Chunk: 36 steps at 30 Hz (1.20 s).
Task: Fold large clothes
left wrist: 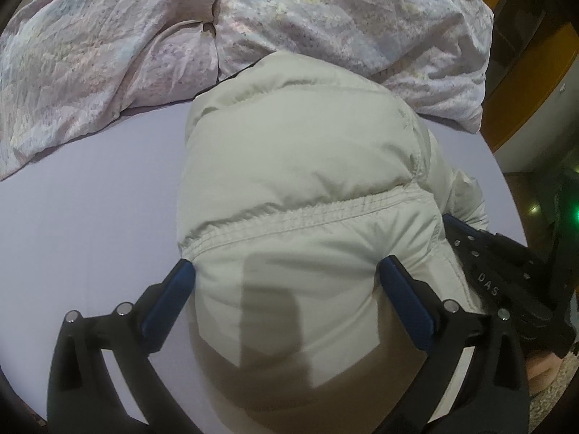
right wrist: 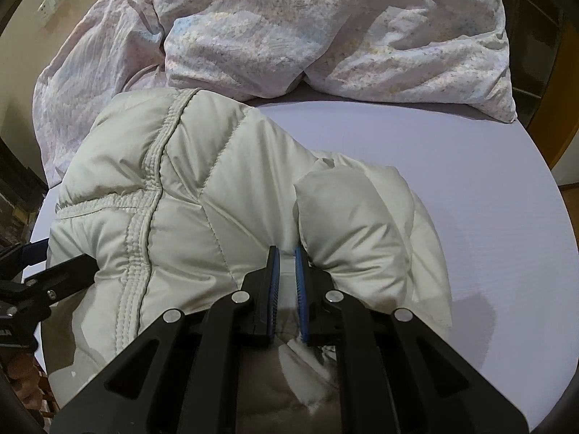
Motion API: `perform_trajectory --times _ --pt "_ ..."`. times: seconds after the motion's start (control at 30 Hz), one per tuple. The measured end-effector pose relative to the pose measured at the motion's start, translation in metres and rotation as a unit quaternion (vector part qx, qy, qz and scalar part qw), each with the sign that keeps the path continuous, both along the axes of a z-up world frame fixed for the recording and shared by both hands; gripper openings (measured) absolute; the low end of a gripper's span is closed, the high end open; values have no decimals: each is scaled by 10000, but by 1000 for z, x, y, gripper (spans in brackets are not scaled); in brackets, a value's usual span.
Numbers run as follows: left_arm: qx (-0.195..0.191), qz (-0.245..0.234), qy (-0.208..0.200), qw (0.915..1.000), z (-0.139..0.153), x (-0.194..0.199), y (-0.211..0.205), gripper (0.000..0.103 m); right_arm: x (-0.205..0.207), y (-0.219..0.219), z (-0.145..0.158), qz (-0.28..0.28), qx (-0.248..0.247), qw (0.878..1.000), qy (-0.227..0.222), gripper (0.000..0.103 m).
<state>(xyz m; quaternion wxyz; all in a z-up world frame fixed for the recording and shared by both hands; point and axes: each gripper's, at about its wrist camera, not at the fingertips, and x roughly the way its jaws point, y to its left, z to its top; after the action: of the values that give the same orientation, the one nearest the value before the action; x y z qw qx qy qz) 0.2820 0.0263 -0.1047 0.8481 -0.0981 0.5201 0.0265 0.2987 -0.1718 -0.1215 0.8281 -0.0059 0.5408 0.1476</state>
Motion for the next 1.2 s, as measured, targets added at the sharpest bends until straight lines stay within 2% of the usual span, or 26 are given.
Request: perform_trajectory --times 0.53,0.77,0.9,1.0,1.07,1.13,1.2 --pt "414 -50 -231 9989 -12 -7 -10 101 -3 -1 -4 -84 40 9999 -128 8" --pt "595 5 -219 9980 -18 -1 -13 101 -2 7 -12 52 -263 9993 -259 8" --pt "507 27 -160 9986 -13 -2 -9 101 -3 11 -3 135 -484 9984 -271 9" --pt "353 128 -237 9990 1 -8 -1 101 -3 2 13 -47 -200 9997 -133 16" --pt "393 142 -394 9983 10 -11 3 101 -6 -6 28 -205 64 9995 -248 32" --pt "420 155 -536 9976 20 -11 7 101 -8 -11 40 -334 163 9983 -455 41" --pt "436 178 -628 9969 26 -6 13 101 -8 -11 45 -411 192 9975 -546 42"
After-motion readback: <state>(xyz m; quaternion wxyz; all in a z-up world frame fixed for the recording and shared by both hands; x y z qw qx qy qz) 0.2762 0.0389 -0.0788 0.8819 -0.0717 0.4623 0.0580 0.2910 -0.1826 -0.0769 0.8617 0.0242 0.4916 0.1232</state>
